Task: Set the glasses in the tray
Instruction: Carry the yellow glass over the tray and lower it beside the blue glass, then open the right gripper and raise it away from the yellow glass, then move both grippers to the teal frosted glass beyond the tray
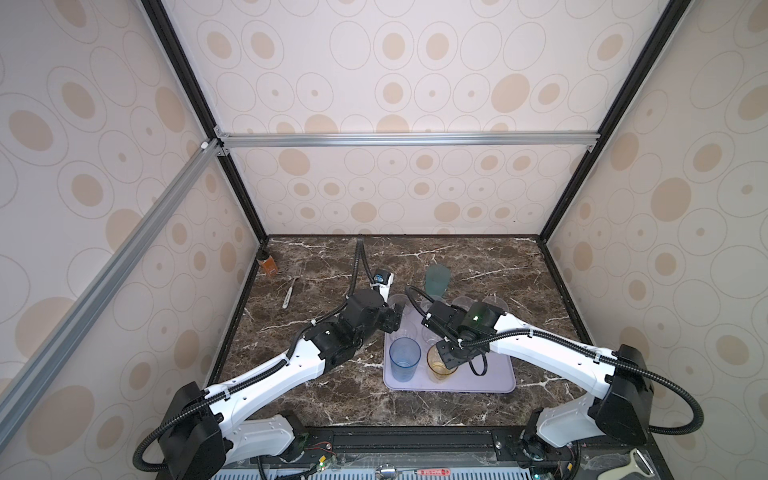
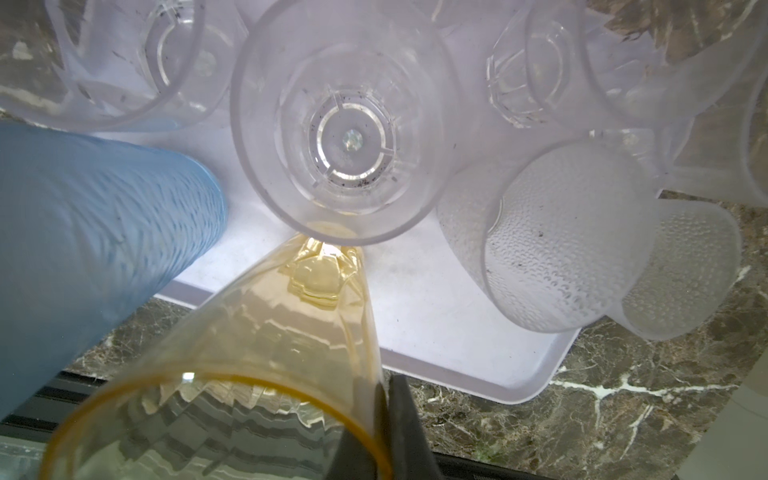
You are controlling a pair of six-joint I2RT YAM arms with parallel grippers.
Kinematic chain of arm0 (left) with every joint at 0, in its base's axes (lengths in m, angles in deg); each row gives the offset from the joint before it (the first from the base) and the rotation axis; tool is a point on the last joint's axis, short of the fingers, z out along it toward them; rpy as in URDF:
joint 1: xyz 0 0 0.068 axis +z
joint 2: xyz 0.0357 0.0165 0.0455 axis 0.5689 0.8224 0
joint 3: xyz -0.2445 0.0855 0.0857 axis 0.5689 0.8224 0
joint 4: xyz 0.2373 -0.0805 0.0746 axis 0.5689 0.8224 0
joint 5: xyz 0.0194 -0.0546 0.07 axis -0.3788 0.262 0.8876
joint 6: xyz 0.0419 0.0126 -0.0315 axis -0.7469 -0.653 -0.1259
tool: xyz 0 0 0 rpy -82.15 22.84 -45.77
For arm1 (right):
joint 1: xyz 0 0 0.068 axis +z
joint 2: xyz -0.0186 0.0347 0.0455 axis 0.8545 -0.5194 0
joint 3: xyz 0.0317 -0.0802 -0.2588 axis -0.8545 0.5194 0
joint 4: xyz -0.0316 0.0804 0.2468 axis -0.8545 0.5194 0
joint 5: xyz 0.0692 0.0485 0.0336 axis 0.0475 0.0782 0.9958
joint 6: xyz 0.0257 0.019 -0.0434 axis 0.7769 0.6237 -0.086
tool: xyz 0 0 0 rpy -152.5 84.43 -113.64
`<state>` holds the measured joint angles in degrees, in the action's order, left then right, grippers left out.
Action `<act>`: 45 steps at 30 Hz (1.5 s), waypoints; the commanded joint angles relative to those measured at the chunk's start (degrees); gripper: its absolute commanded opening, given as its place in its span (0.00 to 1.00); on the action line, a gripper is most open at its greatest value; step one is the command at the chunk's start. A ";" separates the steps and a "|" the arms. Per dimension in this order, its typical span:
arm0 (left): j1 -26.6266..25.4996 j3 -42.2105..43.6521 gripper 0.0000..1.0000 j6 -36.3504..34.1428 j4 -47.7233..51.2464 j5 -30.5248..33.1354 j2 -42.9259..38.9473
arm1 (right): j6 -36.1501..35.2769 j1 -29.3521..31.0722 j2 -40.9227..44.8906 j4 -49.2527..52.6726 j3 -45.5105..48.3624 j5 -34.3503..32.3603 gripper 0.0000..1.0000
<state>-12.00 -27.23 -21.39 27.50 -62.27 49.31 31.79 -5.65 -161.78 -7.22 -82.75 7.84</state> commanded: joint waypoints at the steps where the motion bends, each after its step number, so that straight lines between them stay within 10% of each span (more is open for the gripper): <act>1: -0.52 0.03 0.74 -0.77 -0.87 0.36 -0.74 | -0.23 -0.39 -0.78 -0.99 1.47 -0.65 0.02; 24: 0.24 -3.95 0.77 -7.61 1.47 7.89 -1.73 | -7.05 -3.53 1.28 14.10 -17.37 -7.01 0.42; 35: 1.93 -6.12 0.76 -16.47 -13.65 5.19 4.07 | -8.24 -17.34 -0.66 -7.52 -19.70 -8.08 0.42; 45: 4.79 -14.56 0.76 -11.09 -17.06 -3.20 18.42 | -2.45 -29.91 -8.06 -22.15 -16.73 5.74 0.42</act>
<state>-8.42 -36.61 -34.70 12.15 -61.38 64.87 27.03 -33.93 -167.02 -24.29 -100.03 8.30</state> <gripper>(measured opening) 0.763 0.423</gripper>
